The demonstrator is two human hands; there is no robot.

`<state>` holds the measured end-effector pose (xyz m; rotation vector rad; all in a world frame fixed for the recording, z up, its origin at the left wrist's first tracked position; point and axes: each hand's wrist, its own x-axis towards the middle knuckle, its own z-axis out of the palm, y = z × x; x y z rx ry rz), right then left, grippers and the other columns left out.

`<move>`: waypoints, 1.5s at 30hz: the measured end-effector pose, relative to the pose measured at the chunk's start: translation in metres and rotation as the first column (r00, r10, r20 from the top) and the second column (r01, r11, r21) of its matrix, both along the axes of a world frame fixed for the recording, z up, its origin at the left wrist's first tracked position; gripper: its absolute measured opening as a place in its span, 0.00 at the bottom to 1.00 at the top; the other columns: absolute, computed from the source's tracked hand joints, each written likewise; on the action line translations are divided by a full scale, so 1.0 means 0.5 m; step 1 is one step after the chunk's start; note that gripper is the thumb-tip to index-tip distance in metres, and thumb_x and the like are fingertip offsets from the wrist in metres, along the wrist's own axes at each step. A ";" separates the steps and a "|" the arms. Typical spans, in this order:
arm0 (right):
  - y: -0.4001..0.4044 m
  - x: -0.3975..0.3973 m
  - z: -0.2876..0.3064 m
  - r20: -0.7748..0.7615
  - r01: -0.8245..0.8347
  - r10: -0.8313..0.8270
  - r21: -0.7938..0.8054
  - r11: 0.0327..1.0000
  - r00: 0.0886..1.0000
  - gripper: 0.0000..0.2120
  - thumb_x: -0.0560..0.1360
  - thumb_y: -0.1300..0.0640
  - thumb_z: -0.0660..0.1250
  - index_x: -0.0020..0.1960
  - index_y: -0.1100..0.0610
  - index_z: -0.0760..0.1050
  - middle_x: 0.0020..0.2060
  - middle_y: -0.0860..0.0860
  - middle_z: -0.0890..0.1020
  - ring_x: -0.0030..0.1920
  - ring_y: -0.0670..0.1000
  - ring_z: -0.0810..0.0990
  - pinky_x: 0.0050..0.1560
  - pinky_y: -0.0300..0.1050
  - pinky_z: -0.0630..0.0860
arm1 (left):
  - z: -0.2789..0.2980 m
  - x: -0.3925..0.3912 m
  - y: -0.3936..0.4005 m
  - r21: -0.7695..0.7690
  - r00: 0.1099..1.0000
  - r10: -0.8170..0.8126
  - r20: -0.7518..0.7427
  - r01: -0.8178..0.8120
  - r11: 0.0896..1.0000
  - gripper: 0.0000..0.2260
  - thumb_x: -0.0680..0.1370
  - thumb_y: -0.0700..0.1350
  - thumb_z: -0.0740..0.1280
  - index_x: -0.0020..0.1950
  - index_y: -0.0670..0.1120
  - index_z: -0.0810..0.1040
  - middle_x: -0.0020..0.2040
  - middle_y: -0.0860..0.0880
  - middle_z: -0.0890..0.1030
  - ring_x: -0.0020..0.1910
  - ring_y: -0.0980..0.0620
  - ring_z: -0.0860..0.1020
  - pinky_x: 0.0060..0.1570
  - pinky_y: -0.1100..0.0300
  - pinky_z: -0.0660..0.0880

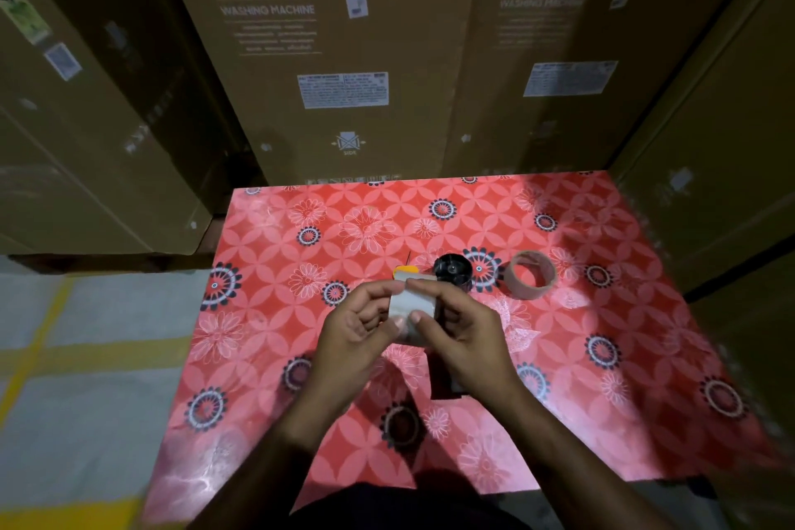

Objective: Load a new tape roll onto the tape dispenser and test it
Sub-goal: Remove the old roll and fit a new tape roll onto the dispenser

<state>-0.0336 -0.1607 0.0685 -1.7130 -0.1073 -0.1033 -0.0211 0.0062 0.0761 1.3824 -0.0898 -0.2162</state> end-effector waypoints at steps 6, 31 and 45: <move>-0.035 -0.010 0.009 0.062 0.045 -0.044 -0.028 0.999 0.997 0.10 0.72 0.58 0.77 0.53 0.50 0.87 0.40 0.47 0.83 0.38 0.47 0.81 0.39 0.41 0.74 | 0.011 -0.020 -0.023 0.073 0.996 0.087 0.005 -0.087 0.994 0.10 0.72 0.42 0.73 0.51 0.54 0.83 0.45 0.45 0.86 0.45 0.49 0.83 0.46 0.55 0.77; -0.110 -0.026 0.020 0.036 -0.077 0.076 0.042 0.996 0.996 0.10 0.76 0.57 0.73 0.57 0.51 0.85 0.47 0.52 0.86 0.48 0.56 0.85 0.48 0.55 0.81 | 0.039 -0.058 -0.103 0.098 0.965 0.200 0.168 -0.219 0.971 0.10 0.73 0.31 0.73 0.50 0.42 0.84 0.42 0.52 0.87 0.42 0.59 0.84 0.43 0.67 0.77; -0.096 -0.032 0.019 0.003 -0.060 0.060 0.082 0.995 0.998 0.11 0.77 0.65 0.71 0.55 0.53 0.86 0.50 0.49 0.88 0.53 0.50 0.86 0.54 0.47 0.80 | 0.027 -0.068 -0.089 0.072 0.969 0.206 0.134 -0.216 0.974 0.10 0.70 0.37 0.75 0.51 0.44 0.85 0.43 0.53 0.87 0.43 0.57 0.83 0.44 0.65 0.78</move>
